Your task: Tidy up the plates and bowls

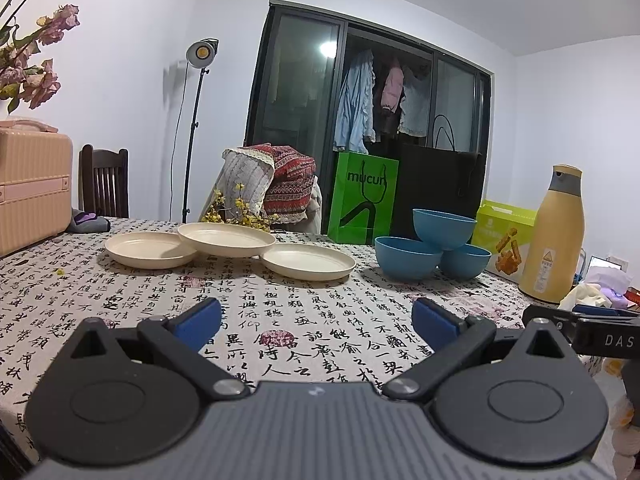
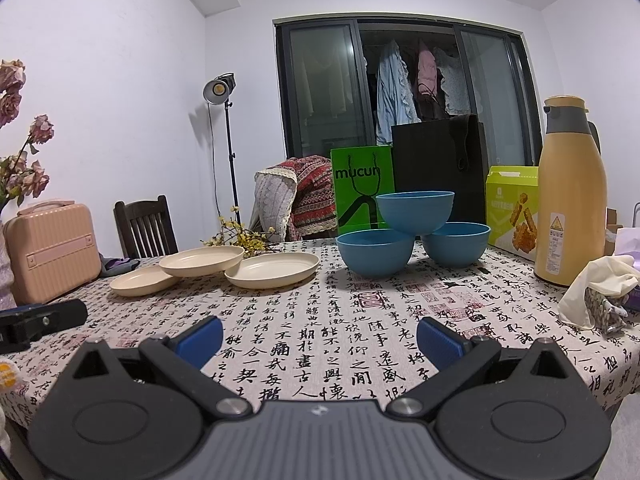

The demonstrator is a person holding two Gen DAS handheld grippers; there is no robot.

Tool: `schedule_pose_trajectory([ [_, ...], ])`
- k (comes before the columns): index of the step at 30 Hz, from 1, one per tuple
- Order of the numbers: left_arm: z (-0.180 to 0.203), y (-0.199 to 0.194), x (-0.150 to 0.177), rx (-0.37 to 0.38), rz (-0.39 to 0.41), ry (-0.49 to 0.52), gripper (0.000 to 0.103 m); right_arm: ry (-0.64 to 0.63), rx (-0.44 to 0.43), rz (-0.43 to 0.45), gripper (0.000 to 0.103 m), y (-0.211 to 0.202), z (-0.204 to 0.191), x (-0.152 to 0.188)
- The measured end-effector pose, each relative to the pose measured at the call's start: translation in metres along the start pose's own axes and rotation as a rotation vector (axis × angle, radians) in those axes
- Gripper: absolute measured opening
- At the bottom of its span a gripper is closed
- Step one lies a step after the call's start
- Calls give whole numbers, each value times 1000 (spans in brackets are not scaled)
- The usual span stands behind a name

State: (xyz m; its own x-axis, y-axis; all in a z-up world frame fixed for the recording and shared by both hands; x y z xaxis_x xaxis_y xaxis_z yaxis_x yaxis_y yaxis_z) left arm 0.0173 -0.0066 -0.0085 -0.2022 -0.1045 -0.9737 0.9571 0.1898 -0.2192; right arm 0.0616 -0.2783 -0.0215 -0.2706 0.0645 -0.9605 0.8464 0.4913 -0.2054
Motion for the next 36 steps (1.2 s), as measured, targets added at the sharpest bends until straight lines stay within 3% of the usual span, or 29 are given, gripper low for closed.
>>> schedule_pose_trajectory([
  [36, -11, 14, -21, -18, 28, -30, 103, -18, -25, 33, 103, 19, -5, -19],
])
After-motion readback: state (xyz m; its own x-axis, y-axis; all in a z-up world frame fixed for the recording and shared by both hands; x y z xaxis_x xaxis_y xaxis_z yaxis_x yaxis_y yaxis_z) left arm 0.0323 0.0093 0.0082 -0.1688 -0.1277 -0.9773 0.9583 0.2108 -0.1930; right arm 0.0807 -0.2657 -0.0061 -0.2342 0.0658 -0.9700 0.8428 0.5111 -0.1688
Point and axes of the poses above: each gripper's, at about its wrist camera, not at the fingertips, and y roughly the way its jaws point, z to its right, x to its underside, the point moved 2 cm from there along y, roughly the way its jaws point, and after that the axes turned 14 degrees about -x, right-handed, at the moved point
